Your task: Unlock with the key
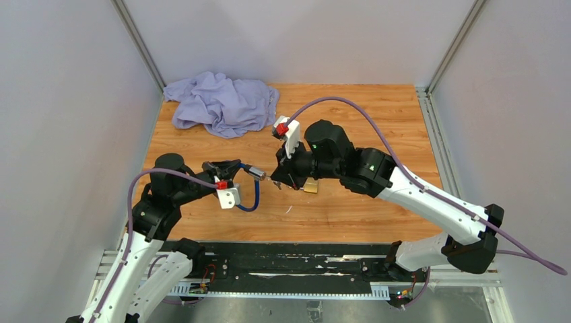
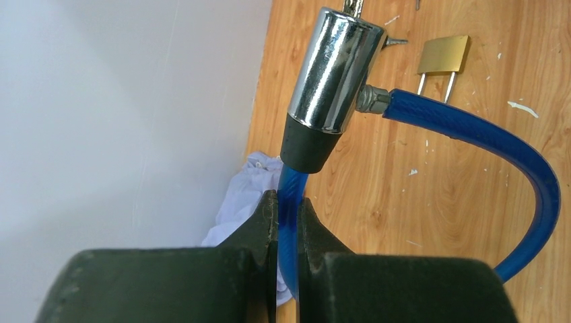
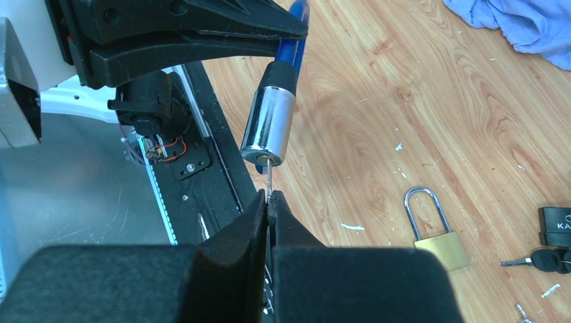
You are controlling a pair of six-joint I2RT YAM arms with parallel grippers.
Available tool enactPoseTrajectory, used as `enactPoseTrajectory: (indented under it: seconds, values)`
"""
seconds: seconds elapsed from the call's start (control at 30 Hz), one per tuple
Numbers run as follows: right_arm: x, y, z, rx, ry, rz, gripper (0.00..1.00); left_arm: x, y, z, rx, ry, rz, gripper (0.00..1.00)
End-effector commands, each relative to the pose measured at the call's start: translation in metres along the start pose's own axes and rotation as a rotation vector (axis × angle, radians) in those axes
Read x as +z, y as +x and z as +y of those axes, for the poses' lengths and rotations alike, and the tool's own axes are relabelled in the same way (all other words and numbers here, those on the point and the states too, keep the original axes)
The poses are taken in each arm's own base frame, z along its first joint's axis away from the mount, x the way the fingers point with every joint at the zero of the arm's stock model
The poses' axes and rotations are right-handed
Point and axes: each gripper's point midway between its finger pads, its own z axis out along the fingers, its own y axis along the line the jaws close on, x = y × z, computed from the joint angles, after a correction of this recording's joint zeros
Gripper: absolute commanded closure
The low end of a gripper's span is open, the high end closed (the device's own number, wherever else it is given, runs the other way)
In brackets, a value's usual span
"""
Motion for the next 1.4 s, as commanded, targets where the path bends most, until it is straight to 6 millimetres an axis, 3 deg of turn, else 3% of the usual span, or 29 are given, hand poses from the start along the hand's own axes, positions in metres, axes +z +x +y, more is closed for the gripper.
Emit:
enactPoseTrajectory:
  seconds: [0.0, 0.23, 0.57, 0.77, 1.0, 1.23, 1.37]
  values:
    - [0.016, -0.004, -0.005, 0.028, 0.041, -0.039, 0.99, -0.005, -0.026, 0.026, 0.029, -0.078, -0.08, 1.0]
    - [0.021, -0.004, -0.002, 0.048, 0.022, -0.052, 0.99, -0.005, -0.024, 0.022, 0.032, -0.075, -0.077, 1.0]
    - [0.025, -0.005, 0.003, 0.05, -0.007, -0.064, 0.99, -0.007, -0.039, 0.022, 0.084, -0.078, -0.149, 1.0]
    - [0.031, -0.016, 0.008, 0.07, -0.039, -0.115, 0.99, -0.009, -0.058, 0.027, 0.053, -0.084, -0.232, 1.0]
    - [0.027, -0.04, 0.023, 0.204, -0.214, -0.217, 0.99, -0.008, -0.059, 0.028, 0.102, -0.09, -0.24, 1.0]
    - [0.025, -0.036, 0.018, 0.266, -0.241, -0.209, 0.99, -0.01, -0.059, 0.035, 0.117, -0.127, -0.233, 1.0]
    - [0.01, -0.036, 0.014, 0.292, -0.266, -0.217, 0.85, -0.012, -0.053, 0.044, 0.089, -0.162, -0.189, 1.0]
